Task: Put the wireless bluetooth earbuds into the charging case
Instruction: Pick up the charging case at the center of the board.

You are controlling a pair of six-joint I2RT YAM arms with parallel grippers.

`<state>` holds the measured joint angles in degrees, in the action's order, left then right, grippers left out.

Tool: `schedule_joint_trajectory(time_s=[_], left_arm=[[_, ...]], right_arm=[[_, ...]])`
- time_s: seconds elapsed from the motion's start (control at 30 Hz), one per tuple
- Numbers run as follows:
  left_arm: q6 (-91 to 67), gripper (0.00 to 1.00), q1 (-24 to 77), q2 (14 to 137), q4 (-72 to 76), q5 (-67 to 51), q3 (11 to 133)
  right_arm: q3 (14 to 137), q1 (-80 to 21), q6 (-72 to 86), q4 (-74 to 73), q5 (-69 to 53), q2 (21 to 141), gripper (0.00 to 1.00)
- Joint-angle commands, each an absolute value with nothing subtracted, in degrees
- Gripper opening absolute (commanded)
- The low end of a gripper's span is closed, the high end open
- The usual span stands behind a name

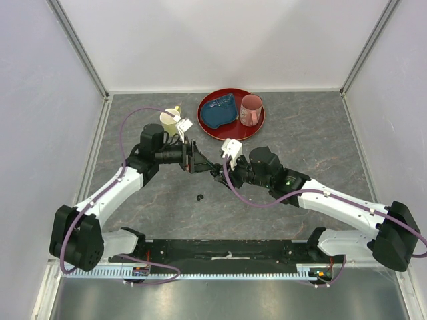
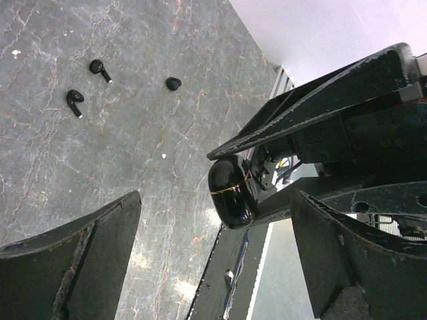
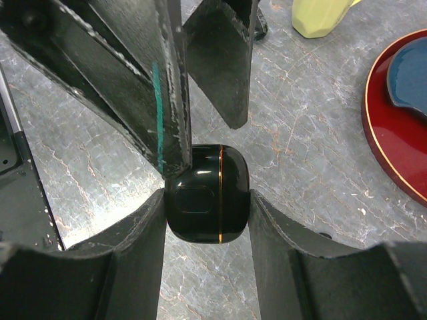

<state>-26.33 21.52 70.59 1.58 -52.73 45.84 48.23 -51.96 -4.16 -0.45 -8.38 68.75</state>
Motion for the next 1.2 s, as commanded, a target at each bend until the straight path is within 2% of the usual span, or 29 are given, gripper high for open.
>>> schedule_joint_trajectory(time_s=[0.0,0.1,0.3,0.63,0.77,0.8,0.97,1.03,1.17], left_arm=[[-27.9,0.97,22.1,72.2,1.7,-54.4,47.8],[-28.2,0.9,22.8,73.5,1.3,-54.8,48.9],[-28.2,0.82,23.7,75.2,1.2,-57.4,49.4],[-28.1,0.75,25.9,77.8,1.0,-59.2,50.9],[-28.1,0.66,27.2,78.6,0.8,-59.8,51.7],[-28.1,0.59,27.3,78.8,0.8,-59.8,51.9],[-27.2,0.45,27.9,79.0,-1.3,-59.9,52.5],[-26.5,0.45,28.0,79.0,-2.1,-59.7,52.8],[-25.6,0.54,28.0,78.8,-4.6,-59.0,53.1]], right_arm=[[50.2,-52.1,-4.8,1.9,-9.8,69.0,0.23],[50.5,-52.1,-4.8,2.0,-9.9,69.3,0.24],[51.1,-52.0,-5.2,1.9,-9.9,69.3,0.24],[51.2,-52.0,-5.9,1.7,-9.9,69.4,0.24],[51.2,-52.0,-6.0,1.5,-9.8,69.3,0.24],[51.2,-52.1,-6.0,1.5,-9.8,69.3,0.24],[50.9,-52.1,-6.2,1.4,-8.8,69.2,0.24],[50.8,-52.2,-6.2,1.5,-8.4,69.1,0.24],[50.6,-52.1,-6.1,1.6,-7.2,69.0,0.23]])
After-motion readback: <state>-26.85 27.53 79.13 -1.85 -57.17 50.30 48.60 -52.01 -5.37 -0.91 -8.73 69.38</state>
